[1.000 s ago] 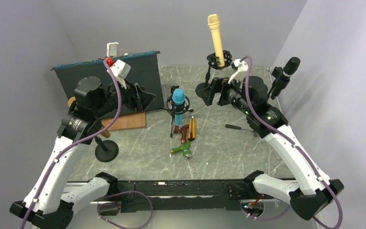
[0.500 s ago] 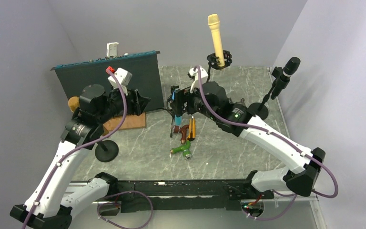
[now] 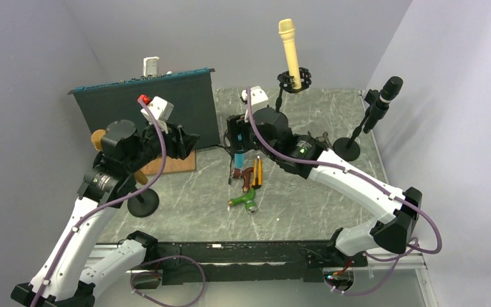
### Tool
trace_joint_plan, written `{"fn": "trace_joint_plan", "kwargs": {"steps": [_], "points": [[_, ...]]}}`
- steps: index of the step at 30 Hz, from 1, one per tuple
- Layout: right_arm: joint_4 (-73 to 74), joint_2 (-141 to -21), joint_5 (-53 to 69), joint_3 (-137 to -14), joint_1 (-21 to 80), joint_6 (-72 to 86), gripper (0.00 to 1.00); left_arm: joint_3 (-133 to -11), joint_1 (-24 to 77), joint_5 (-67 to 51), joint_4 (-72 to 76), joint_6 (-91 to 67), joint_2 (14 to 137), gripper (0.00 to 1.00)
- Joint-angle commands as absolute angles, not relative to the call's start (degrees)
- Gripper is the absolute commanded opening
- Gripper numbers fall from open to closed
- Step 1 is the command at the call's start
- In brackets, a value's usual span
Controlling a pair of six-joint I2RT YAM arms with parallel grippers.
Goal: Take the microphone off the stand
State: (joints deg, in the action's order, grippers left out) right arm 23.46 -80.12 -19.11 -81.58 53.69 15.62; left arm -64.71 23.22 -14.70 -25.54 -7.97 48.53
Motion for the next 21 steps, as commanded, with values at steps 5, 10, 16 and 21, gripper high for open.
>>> {"fn": "trace_joint_plan", "kwargs": {"steps": [5,10,16,21], "points": [[23.5,-80.7,-23.8,-83.9,55.1,14.2,0.69,-64.1,23.4,-16.2,-22.3,-7.3,47.6,0.64],[23.1,-81.2,-26.1,-83.5,56.0,13.7,0.68,-63.7,23.4,-16.0,-21.8,-7.4,47.3,0.64],[22.0,-81.8,-26.7,-83.0,56.6,13.0,0.66,-63.7,23.4,-16.3,-21.8,-7.5,47.9,0.63],[20.9,-81.8,-26.5,-82.2,56.9,12.5,0.62,-63.7,23.4,-16.0,-22.0,-7.6,48.4,0.62]]}}
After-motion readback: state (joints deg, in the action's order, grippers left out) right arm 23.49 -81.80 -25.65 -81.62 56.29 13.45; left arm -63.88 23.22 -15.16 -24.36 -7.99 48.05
